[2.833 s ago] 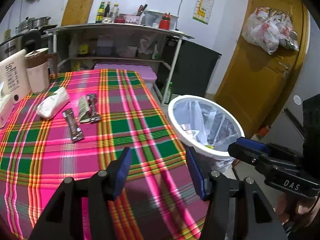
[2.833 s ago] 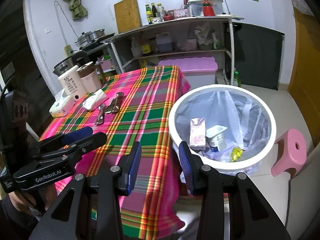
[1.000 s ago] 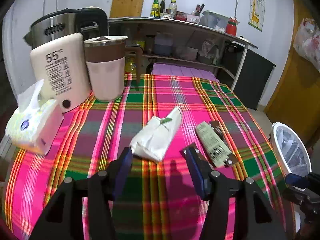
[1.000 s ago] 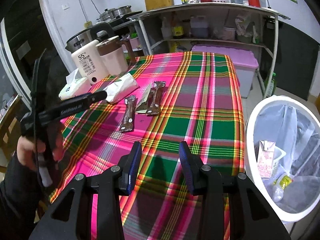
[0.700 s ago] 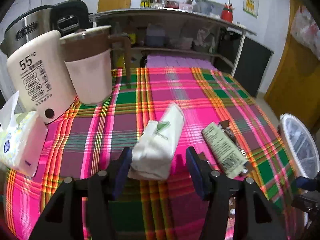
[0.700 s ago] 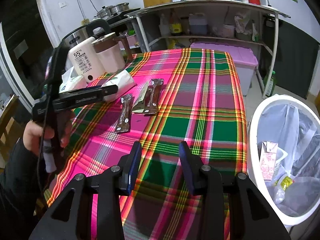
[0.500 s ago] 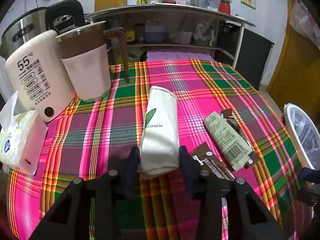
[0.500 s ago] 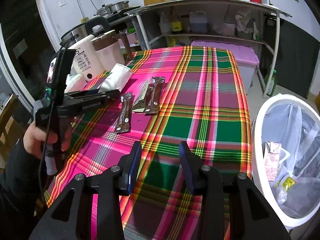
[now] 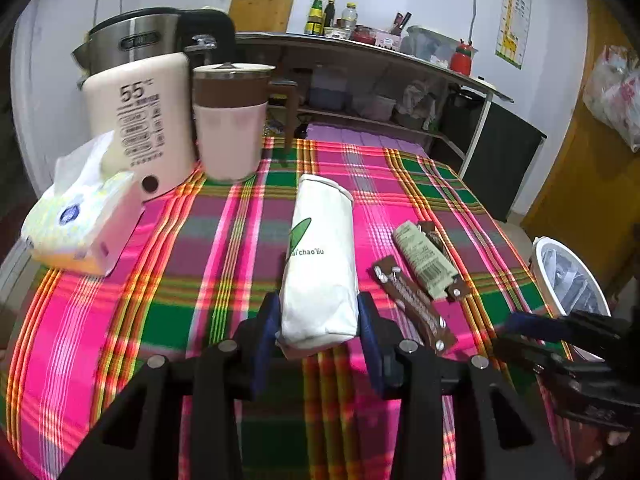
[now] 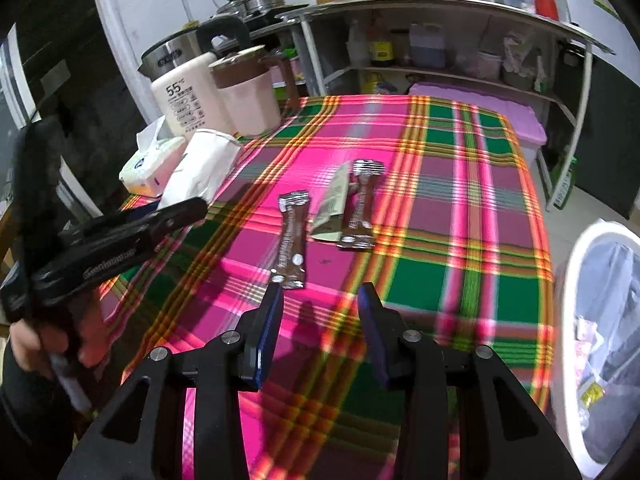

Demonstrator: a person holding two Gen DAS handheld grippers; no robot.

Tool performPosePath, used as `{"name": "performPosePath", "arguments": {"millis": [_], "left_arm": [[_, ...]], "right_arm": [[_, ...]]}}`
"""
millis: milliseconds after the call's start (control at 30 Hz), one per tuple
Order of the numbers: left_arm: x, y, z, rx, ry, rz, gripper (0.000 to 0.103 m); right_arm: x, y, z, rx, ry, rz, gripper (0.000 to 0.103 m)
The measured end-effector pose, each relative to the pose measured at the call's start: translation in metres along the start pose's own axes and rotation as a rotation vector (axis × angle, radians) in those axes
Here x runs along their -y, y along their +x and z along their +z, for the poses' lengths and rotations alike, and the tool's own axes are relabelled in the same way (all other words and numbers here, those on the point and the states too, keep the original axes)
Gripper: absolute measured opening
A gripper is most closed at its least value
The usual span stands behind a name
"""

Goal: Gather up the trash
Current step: 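Grasp the white wrapped packet with the left gripper while the right gripper grasps a brown snack stick, then carry the white packet and brown snack stick over the trash bin with both grippers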

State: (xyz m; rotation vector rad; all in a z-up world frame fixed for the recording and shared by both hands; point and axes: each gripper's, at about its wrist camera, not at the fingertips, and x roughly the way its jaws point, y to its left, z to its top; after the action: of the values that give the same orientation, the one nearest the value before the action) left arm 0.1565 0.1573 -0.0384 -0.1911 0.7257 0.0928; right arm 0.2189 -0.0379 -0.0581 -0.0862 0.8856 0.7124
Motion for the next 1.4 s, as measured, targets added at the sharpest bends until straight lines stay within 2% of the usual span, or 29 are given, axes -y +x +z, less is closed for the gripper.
{"name": "performPosePath", "arguments": {"millis": [333,467,533,633,1067,1400], "left_arm": [[-0.014,-0.009,-0.013,-0.008,-0.048,0.004,0.041],[-0.014,-0.012,-0.015,-0.005,-0.052,0.001,0.041],[-0.014,-0.013,-0.017,-0.005,-0.05,0.0,0.041],[-0.011,-0.013,-0.019,-0.008,-0.046,-0.002,0.041],[0.012,-0.033,-0.033,-0.011,-0.043,-0.027,0.041],[0.054,-0.048,-0.041,-0.019,0.005,-0.09,0.041]], "right_arm": [[-0.021,0.042,0.012,-0.052,-0.065,-0.009,0.039],[-0.025,0.053,0.016,-0.063,-0.09,-0.036,0.034],[-0.027,0.054,0.017,-0.063,-0.11,-0.055,0.028],[-0.029,0.052,0.015,-0.062,-0.123,-0.058,0.027],[-0.022,-0.003,-0.011,0.006,-0.08,-0.015,0.027],[0.001,-0.057,-0.034,0.066,-0.002,-0.044,0.027]]}}
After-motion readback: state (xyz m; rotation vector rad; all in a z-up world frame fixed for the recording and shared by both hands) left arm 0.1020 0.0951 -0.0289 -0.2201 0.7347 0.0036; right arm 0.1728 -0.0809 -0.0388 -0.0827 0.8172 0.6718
